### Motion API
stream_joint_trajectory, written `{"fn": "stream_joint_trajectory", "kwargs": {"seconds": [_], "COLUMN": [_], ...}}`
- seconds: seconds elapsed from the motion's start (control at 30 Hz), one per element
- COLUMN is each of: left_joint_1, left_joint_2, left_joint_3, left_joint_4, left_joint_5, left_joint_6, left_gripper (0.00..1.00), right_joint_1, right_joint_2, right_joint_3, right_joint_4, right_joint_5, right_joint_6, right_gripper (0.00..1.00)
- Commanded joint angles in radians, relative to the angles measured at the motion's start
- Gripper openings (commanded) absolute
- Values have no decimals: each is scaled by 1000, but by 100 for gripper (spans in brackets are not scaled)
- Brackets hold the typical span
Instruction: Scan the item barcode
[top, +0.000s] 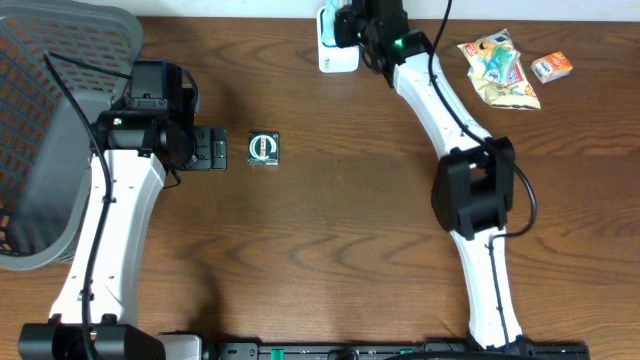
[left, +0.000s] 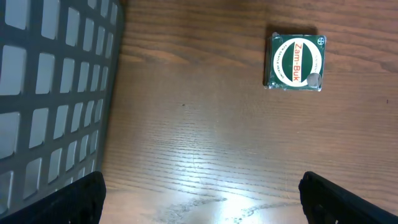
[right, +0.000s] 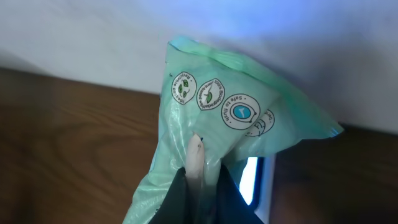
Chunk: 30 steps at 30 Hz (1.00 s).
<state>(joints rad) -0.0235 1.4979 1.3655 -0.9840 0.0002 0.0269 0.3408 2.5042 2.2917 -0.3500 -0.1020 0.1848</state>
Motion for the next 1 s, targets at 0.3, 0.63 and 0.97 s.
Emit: {"fn": "stream_joint_trajectory", "kwargs": {"seconds": [0.3,0.63,0.97], "left_joint_1": [0,0,0], "left_joint_2": [6,6,6], "left_joint_3": [-7,-7,-7], "left_joint_4": [-1,-1,-1], "left_joint_5": [-9,-9,-9], "left_joint_6": [6,6,6], "left_gripper": [98,98,98], "right_joint_1": [-10,-21,-138], "right_joint_2": [48,2,-142], "right_joint_3": [37,46,50], "right_joint_4": [10,10,-146], "right_joint_5": [-17,-16,261], "right_joint_6": [2,31,31], "right_gripper": [1,1,1]}}
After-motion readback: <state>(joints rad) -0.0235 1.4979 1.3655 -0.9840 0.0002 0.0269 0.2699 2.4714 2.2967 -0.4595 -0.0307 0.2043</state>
